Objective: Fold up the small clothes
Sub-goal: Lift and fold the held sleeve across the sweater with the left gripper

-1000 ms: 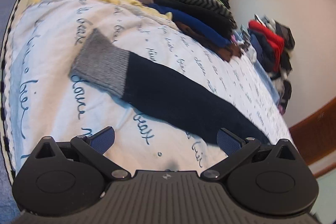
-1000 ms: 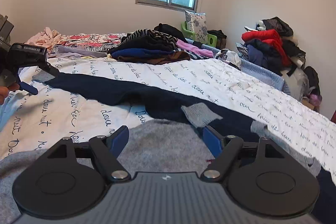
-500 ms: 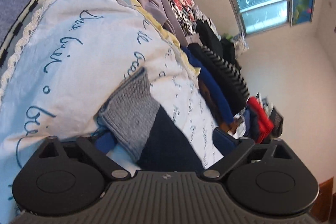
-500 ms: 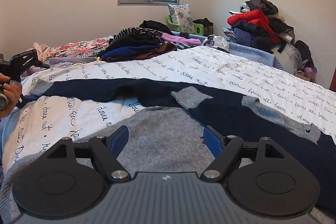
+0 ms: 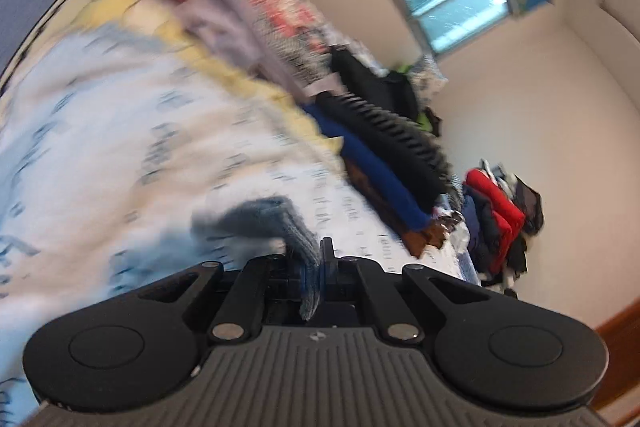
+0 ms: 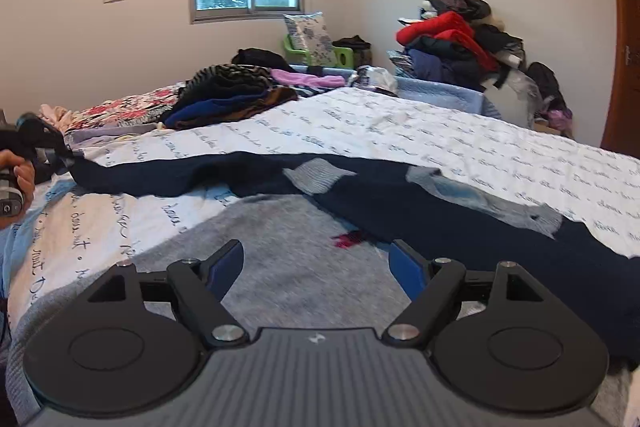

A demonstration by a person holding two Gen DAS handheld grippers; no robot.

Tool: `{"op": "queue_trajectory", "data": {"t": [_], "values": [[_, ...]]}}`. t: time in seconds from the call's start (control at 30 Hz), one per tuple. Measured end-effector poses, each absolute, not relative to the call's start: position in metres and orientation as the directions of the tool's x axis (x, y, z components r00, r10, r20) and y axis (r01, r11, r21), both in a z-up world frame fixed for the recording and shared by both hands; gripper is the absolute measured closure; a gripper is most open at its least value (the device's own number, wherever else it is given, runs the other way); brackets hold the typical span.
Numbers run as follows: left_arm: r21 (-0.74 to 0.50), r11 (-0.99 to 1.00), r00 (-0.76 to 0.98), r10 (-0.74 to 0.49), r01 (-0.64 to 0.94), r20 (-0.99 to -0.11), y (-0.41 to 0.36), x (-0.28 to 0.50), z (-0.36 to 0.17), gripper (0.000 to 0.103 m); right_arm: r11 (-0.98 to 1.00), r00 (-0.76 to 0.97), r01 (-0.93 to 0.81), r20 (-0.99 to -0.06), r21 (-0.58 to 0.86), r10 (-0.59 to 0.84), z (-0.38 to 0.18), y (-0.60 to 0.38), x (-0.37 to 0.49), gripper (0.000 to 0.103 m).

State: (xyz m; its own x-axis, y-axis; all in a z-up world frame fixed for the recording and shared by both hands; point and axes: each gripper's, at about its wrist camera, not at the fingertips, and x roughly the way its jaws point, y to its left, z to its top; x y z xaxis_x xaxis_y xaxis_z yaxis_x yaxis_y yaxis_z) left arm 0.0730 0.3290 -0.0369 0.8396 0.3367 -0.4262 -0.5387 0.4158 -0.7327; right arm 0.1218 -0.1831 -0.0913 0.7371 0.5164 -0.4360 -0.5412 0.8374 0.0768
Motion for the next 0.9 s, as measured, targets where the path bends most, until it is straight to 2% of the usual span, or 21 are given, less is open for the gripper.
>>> {"op": "queue_trajectory", "data": {"t": [0.27, 0.6, 0.73, 0.9], "values": [[-0.589, 0.68, 0.899, 0.315, -0.436, -0.303, 0.256, 0.157, 0.042, 0.098, 0.89, 0.768, -0.425, -0.454, 0.166, 0.452, -0.103, -0.23, 0.117, 0.023], [-0.479, 0.836, 0.963, 0.221, -0.267, -0.151, 0.156, 0.226, 0.124, 0.098, 0.924, 0.804, -0.296, -0.458, 0.244, 0.379, -0.113, -0.28, 0.105, 0.022], [-0.464, 0.872, 0.987, 0.128, -0.156, -0.093, 0.112, 0.237, 0.149, 0.098, 0.924, 0.813, -0.247, -0.456, 0.292, 0.361, -0.118, -0.297, 0.099, 0.022], [-0.463, 0.886, 0.997, -0.033, -0.005, -0.073, 0.049, 0.247, 0.153, 0.098, 0.923, 0.825, -0.174, -0.461, 0.343, 0.326, -0.123, -0.316, 0.094, 0.021]]}}
